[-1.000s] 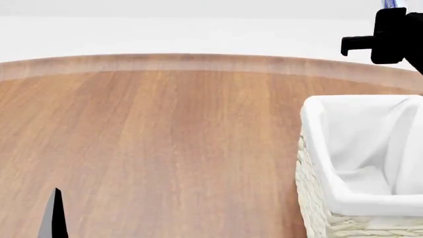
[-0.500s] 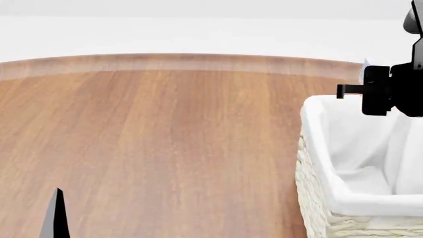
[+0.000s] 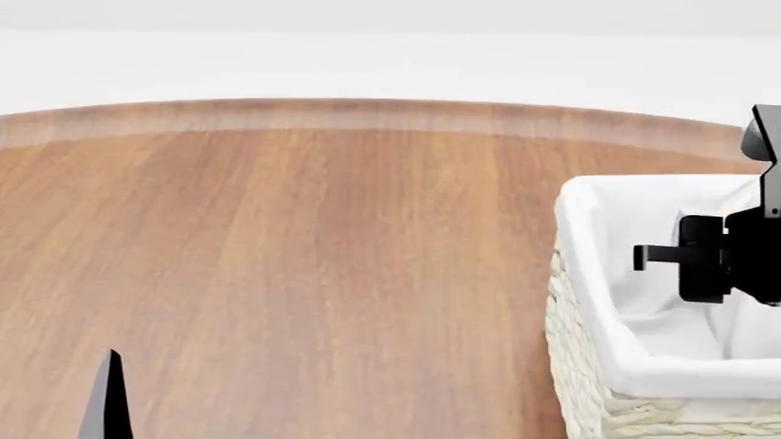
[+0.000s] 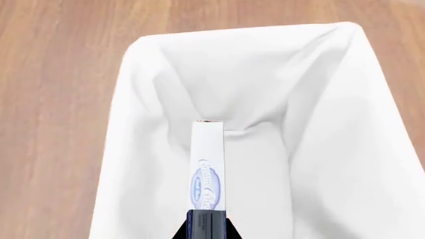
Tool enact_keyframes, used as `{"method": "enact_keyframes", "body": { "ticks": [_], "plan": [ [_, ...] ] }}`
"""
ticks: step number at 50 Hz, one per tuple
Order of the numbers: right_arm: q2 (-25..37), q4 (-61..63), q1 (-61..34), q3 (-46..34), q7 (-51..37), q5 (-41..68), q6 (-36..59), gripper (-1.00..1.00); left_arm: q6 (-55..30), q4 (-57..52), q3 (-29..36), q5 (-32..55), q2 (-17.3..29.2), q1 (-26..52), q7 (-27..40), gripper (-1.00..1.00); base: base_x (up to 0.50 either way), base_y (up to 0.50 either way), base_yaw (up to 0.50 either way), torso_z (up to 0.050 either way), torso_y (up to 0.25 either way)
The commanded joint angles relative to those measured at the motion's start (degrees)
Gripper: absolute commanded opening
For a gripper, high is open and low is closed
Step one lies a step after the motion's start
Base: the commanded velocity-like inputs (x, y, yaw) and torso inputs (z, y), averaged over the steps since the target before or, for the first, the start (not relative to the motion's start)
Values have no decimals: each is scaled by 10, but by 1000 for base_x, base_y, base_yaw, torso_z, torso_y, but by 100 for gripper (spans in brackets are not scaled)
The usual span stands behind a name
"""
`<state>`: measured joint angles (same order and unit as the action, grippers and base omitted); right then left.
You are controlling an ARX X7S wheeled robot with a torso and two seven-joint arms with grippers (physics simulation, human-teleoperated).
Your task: Pick up the cream cheese box, and put it in the basket.
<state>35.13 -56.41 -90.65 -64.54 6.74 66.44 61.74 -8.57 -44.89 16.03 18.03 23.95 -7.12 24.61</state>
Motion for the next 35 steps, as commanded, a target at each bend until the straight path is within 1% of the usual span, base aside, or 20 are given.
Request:
{"method": "enact_keyframes", "body": {
  "ticks": [1,16,32,35],
  "plan": [
    [24,50,21,-3,15,-4,11,-100,1,0,3,-1,2,-1,2,100,0,0,0,0,0],
    [49,105,34,-8,26,1,16,-100,2,2,7,-1,3,0,2,100,0,0,0,0,1],
    [54,107,42,-8,34,-2,2,-100,5,4,12,-4,4,1,4,100,0,0,0,0,1],
    [50,94,45,-8,35,-8,-12,-100,3,3,13,-3,5,1,5,100,0,0,0,0,0]
  ]
}}
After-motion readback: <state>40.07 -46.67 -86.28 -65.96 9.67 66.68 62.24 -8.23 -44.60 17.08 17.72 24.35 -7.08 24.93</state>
